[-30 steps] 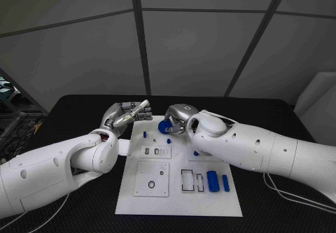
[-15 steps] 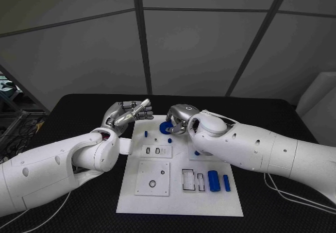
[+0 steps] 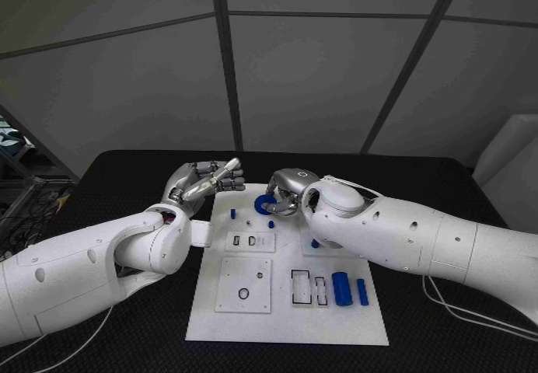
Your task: Assemble the parts on the task board
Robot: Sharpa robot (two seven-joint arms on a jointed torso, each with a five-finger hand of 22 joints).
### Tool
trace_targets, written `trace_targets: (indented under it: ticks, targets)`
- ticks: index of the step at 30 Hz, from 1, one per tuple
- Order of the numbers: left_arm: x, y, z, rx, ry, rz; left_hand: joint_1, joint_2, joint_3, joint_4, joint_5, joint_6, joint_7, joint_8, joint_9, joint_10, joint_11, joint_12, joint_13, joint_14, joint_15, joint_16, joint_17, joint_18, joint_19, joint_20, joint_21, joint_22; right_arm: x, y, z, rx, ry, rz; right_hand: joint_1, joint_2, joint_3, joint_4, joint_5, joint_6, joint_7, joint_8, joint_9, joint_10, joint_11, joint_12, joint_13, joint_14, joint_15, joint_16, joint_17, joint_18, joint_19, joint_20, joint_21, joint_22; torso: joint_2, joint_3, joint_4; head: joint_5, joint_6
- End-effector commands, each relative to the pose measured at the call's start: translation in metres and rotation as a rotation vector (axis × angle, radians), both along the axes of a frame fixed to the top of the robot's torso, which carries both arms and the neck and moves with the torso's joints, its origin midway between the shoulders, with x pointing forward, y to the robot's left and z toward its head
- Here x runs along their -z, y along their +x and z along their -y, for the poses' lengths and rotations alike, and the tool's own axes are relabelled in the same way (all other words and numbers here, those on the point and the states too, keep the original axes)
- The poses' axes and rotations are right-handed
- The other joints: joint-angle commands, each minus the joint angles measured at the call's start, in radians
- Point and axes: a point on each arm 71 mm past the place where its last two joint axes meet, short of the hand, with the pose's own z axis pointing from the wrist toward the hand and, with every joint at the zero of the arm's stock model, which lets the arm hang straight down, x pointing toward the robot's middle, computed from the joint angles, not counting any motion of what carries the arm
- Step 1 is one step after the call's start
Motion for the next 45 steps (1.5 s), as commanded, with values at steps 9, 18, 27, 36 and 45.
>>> trace_targets:
  ticks: [9, 18, 27, 36, 45]
  targets:
    - [-0.001, 0.001, -0.001, 0.002, 0.003, 0.009, 0.000, 0.012, -0.002, -0.007, -0.004, -0.004, 0.008, -0.007, -0.001, -0.004, 0.003, -0.004, -0.001, -0.007, 0.000, -0.004, 0.002, -0.007, -0.008, -0.003, 0.003, 0.002, -0.005, 0.001, 0.019, 0.009, 0.099, 0.013, 0.003, -0.011, 0.010, -0.006, 0.041, -0.005, 0.004, -0.008, -0.002, 0.009, 0.002, 0.016, 0.014, 0.073, 0.007, 0.004, 0.115, -0.010, 0.006, 0.005, 0.002, 0.004, -0.002, 0.0007, -0.0023, 0.001, 0.002]
    - [0.000, 0.003, -0.007, -0.009, 0.009, 0.009, 0.002, 0.015, 0.000, -0.008, -0.004, -0.005, 0.009, -0.008, -0.001, -0.006, 0.004, -0.005, -0.001, -0.007, 0.001, -0.006, 0.002, -0.007, -0.010, -0.002, 0.004, 0.002, -0.019, -0.007, 0.064, -0.026, 0.342, 0.073, 0.039, -0.024, 0.028, -0.028, 0.046, -0.043, 0.013, -0.009, -0.003, -0.015, 0.009, -0.010, -0.013, 0.064, 0.013, -0.012, 0.077, 0.000, -0.028, 0.010, -0.023, -0.043, -0.010, 0.0067, -0.0161, 0.007, 0.008]
    - [0.000, 0.004, -0.006, 0.002, 0.004, 0.008, 0.002, 0.016, 0.001, -0.009, -0.003, -0.006, 0.009, -0.009, -0.001, -0.007, 0.004, -0.005, -0.001, -0.008, 0.001, -0.007, 0.003, -0.007, -0.011, -0.002, 0.004, 0.002, -0.016, -0.013, 0.136, 0.002, 0.443, -0.066, 0.159, -0.078, 0.005, -0.142, -0.076, 0.035, -0.013, 0.023, 0.008, -0.020, -0.013, -0.023, -0.025, 0.051, -0.006, -0.038, 0.027, 0.008, -0.058, -0.004, -0.052, -0.085, -0.020, 0.0136, -0.0346, -0.002, 0.010]
    - [0.003, 0.006, 0.000, 0.013, -0.001, 0.005, 0.003, 0.016, 0.001, -0.009, -0.003, -0.006, 0.009, -0.009, -0.001, -0.008, 0.004, -0.005, -0.001, -0.008, 0.001, -0.008, 0.003, -0.007, -0.012, -0.001, 0.004, 0.002, -0.012, -0.005, 0.183, 0.046, 0.430, -0.072, 0.178, -0.072, -0.019, -0.167, -0.071, 0.010, -0.002, 0.003, -0.001, -0.022, -0.006, -0.031, -0.032, 0.055, -0.002, -0.037, 0.035, 0.006, -0.054, -0.005, -0.055, -0.084, -0.025, 0.0293, -0.0418, -0.016, 0.013]
    - [0.005, 0.008, 0.000, 0.010, 0.000, 0.002, 0.003, 0.017, 0.001, -0.010, -0.003, -0.006, 0.008, -0.009, -0.001, -0.008, 0.004, -0.004, -0.001, -0.009, 0.002, -0.009, 0.003, -0.007, -0.012, -0.001, 0.004, 0.002, 0.005, 0.003, 0.197, 0.067, 0.383, -0.082, 0.185, -0.065, -0.034, -0.177, -0.077, -0.016, 0.001, -0.007, -0.004, -0.022, -0.002, -0.032, -0.033, 0.056, 0.001, -0.035, 0.040, 0.006, -0.050, -0.001, -0.054, -0.081, -0.024, 0.0284, -0.0419, -0.017, 0.012]
